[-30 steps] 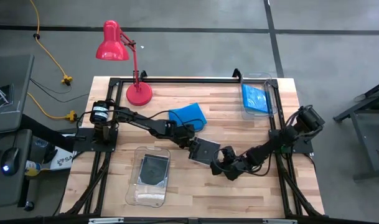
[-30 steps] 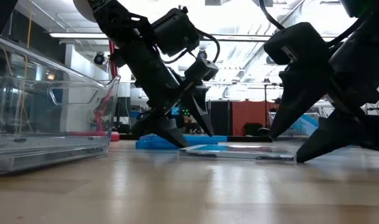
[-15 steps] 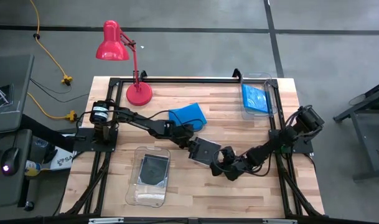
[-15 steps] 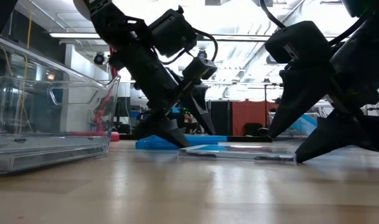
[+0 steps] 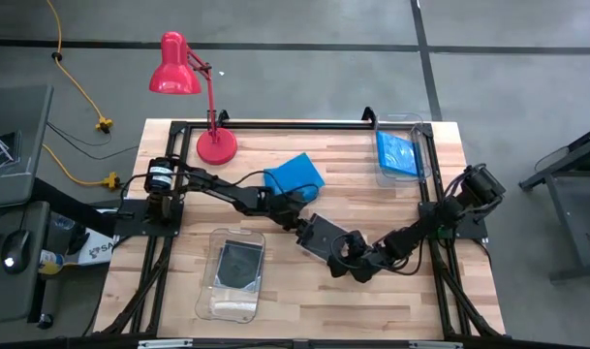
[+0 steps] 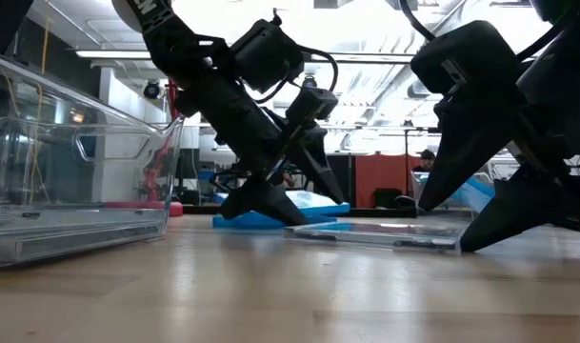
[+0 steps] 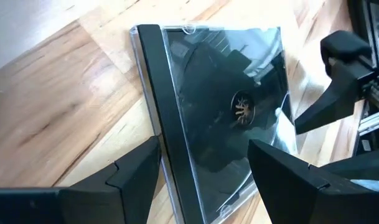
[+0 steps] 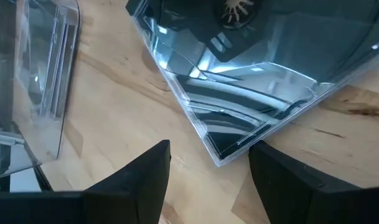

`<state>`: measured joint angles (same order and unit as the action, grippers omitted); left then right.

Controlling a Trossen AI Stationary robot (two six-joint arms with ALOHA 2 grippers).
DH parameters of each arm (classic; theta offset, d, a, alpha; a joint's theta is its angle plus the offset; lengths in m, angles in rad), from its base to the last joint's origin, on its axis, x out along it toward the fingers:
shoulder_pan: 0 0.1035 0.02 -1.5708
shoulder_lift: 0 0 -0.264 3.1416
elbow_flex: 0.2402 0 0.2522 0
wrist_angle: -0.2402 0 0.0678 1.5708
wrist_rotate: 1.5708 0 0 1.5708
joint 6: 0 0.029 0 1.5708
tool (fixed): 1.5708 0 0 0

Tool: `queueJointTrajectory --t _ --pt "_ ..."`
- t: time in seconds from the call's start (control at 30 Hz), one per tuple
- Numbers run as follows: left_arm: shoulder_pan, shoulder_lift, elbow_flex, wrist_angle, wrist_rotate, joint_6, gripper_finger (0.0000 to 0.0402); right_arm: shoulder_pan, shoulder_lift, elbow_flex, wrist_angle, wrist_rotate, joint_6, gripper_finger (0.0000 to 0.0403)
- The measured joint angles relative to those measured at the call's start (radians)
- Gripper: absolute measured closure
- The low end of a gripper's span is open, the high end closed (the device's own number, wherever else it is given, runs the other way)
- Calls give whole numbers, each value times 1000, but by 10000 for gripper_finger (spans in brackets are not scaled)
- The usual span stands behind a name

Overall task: Pick & place jewel cases by type
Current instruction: Put the black cd case into the bottom transparent bin

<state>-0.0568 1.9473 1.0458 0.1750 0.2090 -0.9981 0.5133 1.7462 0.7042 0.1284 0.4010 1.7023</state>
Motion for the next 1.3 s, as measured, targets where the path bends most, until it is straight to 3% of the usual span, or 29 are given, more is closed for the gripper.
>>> queueJointTrajectory --t 0.33,0.67,1.3 --pt "1 -42 1 36 20 14 163 16 0 3 -33 -15 -5 192" --pt "1 -80 15 202 55 26 163 38 1 2 -42 -2 -2 192" --pt "1 -77 10 235 129 59 163 45 2 0 -48 7 -77 192"
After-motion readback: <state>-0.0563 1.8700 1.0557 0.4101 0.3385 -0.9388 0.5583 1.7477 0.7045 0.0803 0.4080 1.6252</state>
